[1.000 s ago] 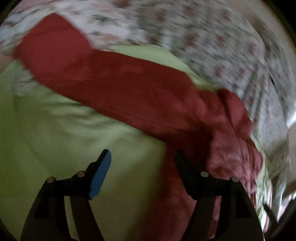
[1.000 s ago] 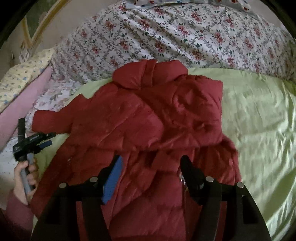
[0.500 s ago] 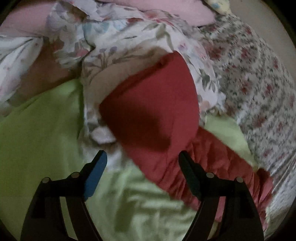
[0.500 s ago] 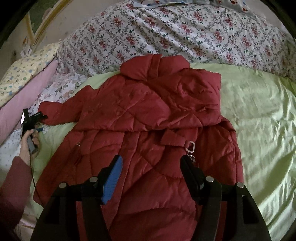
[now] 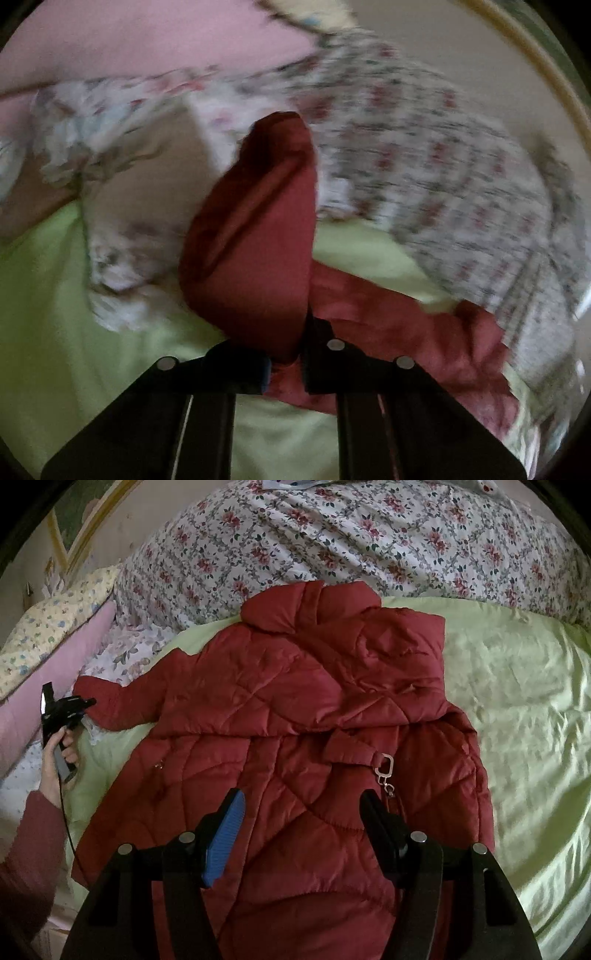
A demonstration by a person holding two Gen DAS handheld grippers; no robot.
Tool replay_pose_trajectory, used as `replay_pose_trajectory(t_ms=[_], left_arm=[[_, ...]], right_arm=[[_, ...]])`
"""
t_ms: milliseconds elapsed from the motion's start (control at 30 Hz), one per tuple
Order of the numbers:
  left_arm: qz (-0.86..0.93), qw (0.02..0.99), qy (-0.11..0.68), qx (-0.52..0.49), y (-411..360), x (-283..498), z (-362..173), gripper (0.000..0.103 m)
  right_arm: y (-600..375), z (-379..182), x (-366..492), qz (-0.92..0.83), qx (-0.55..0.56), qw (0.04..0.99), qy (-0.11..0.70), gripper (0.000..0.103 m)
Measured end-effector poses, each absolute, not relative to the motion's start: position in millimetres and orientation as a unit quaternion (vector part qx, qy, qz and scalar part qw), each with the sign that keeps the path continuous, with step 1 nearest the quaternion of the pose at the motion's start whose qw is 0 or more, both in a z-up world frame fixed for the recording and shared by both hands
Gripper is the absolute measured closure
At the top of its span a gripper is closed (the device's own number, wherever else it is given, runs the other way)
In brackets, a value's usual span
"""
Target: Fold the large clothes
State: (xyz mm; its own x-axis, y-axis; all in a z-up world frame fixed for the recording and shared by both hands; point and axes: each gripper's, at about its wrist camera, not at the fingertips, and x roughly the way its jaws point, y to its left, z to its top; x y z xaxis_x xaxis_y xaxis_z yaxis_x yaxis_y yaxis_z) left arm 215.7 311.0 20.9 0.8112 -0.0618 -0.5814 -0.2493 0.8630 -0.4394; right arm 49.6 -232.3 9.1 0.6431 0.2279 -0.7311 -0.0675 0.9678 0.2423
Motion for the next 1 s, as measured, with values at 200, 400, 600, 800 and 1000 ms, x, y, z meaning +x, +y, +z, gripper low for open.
replay_pose_trajectory(t_ms=[200,400,600,800,1000], left_arm=[[-0.056,0.922,0.295,-0.245,223,199,50,0.094],[-0.152,0.915,0.306,-0.215,127,202,69,0.094],[-0.217,0.904,0.322,-0.179,48,200,69,0.094],[-0.251,0.890,0.350,-0.148,-8,198,49,0.094],[-0.277,0.876,0.375,-0.123,-56,205,19,0.094]], right_arm=[[-238,10,51,0.086,0.109,0.903,0.407,0.037],[-240,14,52,0.088,0.113,0.906,0.399,0.037],[-251,18,59,0.086,0.125,0.908,0.391,0.037],[-268,14,70,0.082,0.144,0.905,0.392,0.037],[-290,11,84,0.083,0.177,0.900,0.390,0.037]])
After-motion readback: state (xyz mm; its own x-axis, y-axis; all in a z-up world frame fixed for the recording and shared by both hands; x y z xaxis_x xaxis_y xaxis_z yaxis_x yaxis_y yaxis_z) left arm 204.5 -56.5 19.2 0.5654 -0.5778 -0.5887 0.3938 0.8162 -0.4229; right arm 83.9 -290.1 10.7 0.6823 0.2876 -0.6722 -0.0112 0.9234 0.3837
